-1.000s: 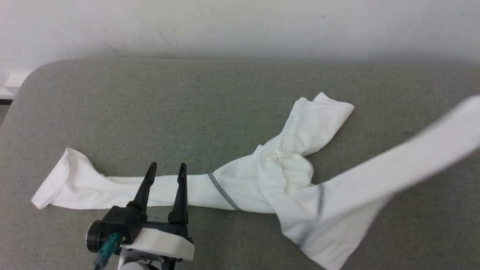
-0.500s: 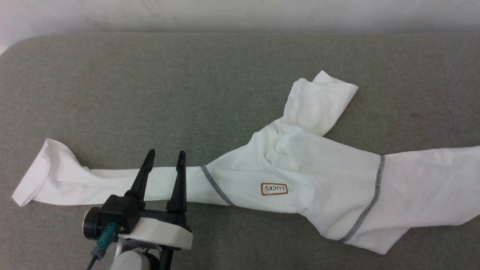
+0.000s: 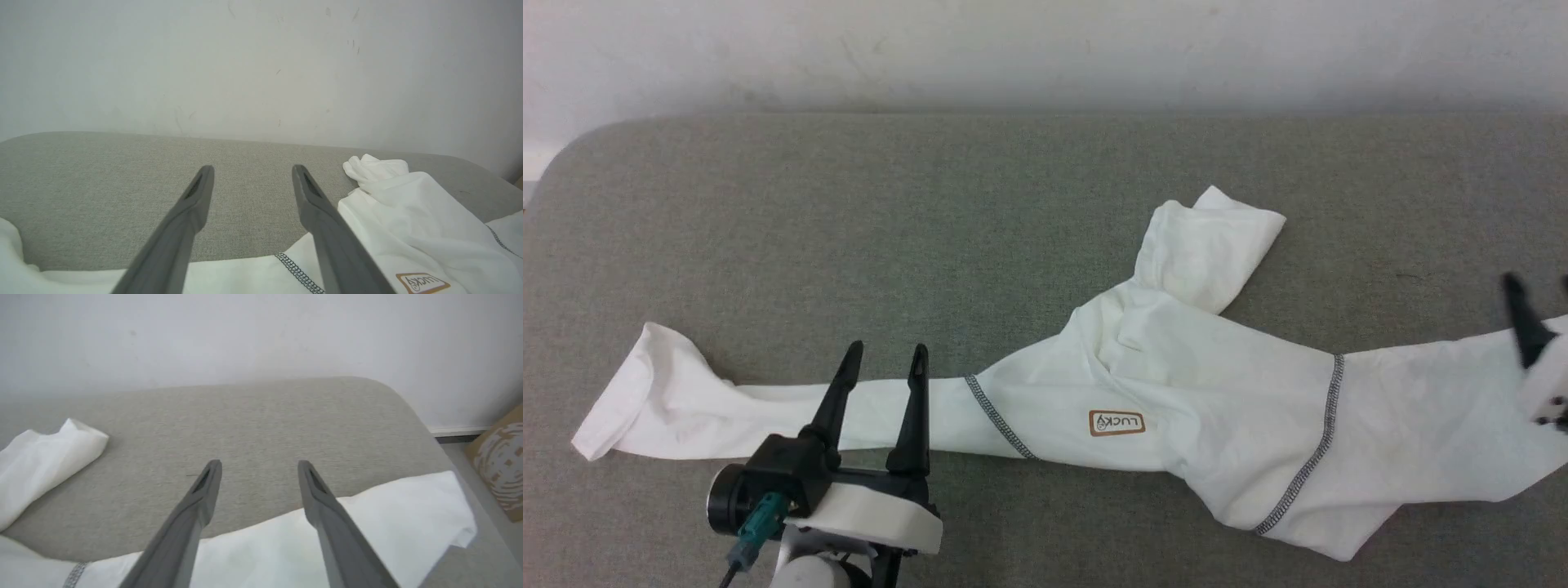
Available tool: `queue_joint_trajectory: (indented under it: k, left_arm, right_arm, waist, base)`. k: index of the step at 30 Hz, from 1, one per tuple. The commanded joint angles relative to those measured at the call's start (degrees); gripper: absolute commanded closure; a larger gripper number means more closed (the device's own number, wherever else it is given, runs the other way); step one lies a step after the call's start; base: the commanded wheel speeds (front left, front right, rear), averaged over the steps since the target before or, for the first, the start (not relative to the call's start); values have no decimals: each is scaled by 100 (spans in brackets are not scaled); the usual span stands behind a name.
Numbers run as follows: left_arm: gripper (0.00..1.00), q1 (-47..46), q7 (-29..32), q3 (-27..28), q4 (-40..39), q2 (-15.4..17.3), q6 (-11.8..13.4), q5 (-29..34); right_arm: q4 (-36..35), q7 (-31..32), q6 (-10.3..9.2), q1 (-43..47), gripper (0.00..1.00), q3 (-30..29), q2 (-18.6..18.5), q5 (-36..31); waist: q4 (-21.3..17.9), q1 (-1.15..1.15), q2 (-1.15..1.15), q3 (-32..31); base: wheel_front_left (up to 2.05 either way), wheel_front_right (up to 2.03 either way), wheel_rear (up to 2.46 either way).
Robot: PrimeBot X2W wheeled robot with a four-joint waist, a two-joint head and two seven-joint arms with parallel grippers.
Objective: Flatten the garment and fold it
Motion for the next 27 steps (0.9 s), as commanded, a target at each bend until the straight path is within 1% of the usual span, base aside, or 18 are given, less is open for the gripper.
queue_joint_trajectory:
  k: [1,6,9,13,16,18,19,20,21,23,27]
  left_arm:
    - [0,40,-27,18,8,-18,-28,24]
    - [0,-12,-27,-38,-29,-39,-71,34]
    - [0,-95,-27,-89,-50,-56,-89,25]
    - [0,-236,-27,-185,-58,-79,-96,-8]
    - [0,-335,-27,-229,-72,-89,-80,-31]
    - [0,-393,-27,-253,-73,-93,-73,-46]
    - [0,-420,-27,-263,-72,-95,-70,-53]
    - [0,-444,-27,-272,-68,-96,-65,-58]
    - [0,-465,-27,-280,-67,-98,-59,-63]
    - [0,-496,-27,-297,-69,-99,-48,-74]
    - [0,-573,-27,-371,-114,-101,-17,-137]
  right_arm:
    - [-278,339,-4,41,0,373,16,105]
    - [-1239,1896,-4,-85,0,2045,-77,542]
    - [-1459,2486,-4,-374,0,2765,-172,753]
    - [-1341,2838,-4,-879,0,3432,-261,927]
    - [-1062,3069,-4,-1230,0,3865,-291,1086]
    - [-843,3373,-4,-1396,0,4197,-334,1233]
    - [-753,3536,-4,-1469,24,4353,-357,1329]
    - [-677,3694,-4,-1537,65,4485,-378,1436]
    - [-636,3794,-4,-1620,100,4579,-404,1528]
    - [-619,3727,-4,-1867,100,4604,-471,1619]
    - [-485,3294,-4,-2493,100,4340,-673,1483]
  waist:
    - [70,1,0,-112]
    - [225,1,0,3]
    - [337,1,0,154]
    - [477,1,0,375]
    - [545,1,0,525]
    - [588,1,0,600]
    - [607,1,0,631]
    - [622,1,0,654]
    - [634,1,0,678]
    - [657,1,0,708]
    - [715,1,0,836]
  base:
    - [0,0,0]
    - [0,0,0]
    - [0,0,0]
    - [0,0,0]
    - [0,0,0]
    - [0,0,0]
    - [0,0,0]
    - [0,0,0]
    - [0,0,0]
    - [0,0,0]
    - [0,0,0]
